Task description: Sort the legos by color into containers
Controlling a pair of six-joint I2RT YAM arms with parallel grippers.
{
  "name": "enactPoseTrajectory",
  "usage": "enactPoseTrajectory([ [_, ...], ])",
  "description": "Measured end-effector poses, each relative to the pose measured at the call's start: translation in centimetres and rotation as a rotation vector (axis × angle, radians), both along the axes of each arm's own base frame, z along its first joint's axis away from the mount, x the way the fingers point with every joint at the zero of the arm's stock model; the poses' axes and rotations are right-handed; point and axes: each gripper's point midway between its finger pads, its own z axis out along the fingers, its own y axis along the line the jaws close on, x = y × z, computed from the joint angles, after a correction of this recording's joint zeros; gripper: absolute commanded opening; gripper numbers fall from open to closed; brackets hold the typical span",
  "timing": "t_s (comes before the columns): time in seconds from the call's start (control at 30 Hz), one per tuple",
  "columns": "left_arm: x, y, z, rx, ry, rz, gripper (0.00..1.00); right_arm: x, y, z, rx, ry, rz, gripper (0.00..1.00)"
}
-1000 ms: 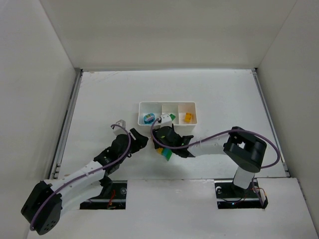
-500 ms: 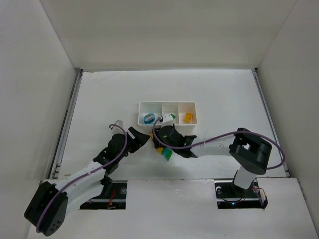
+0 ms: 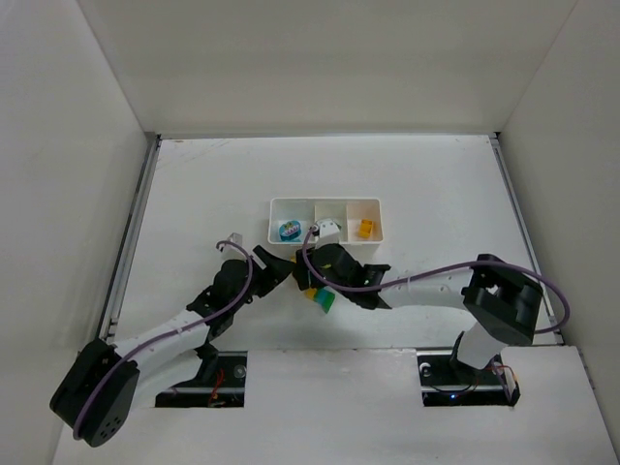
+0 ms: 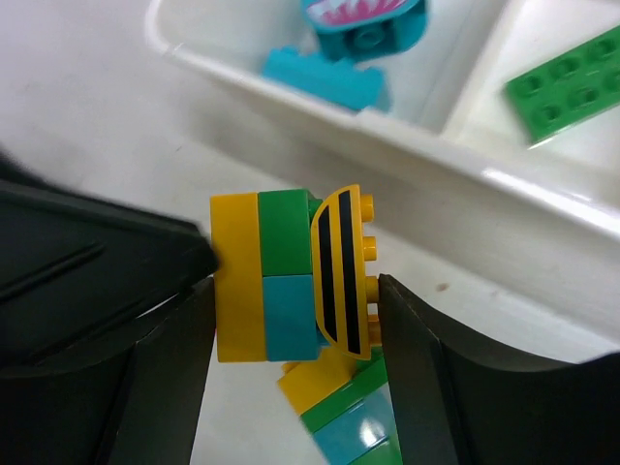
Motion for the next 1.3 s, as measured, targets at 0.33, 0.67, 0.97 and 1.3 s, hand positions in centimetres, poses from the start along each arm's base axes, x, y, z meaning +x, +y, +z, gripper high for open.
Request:
enactPoseTrajectory([
  [0.33, 0.1, -0.8, 0.5, -0.066, -0.007, 0.006, 0.58, -2.6, 1.8, -0.2, 0.052, 0.062, 0.081, 0.62],
  [0.67, -0.1, -1.0, 1.5, -0.12, -0.022, 0.01, 0.49, -3.4, 2.1, 1.3, 0.157, 0.077, 0.088, 0.62],
  [0.97, -0.3, -0.9, 2.6, -0.168, -0.047, 0.018, 0.21, -3.7, 2.5, 2.9, 0.248, 0.077, 0.089, 0.65],
  [1.3, -0.6, -0.1, 5.0, -0.22, -0.114, 0.021, 0.16, -4.4, 1.8, 4.3, 0.295, 0.06, 0.097, 0.93],
])
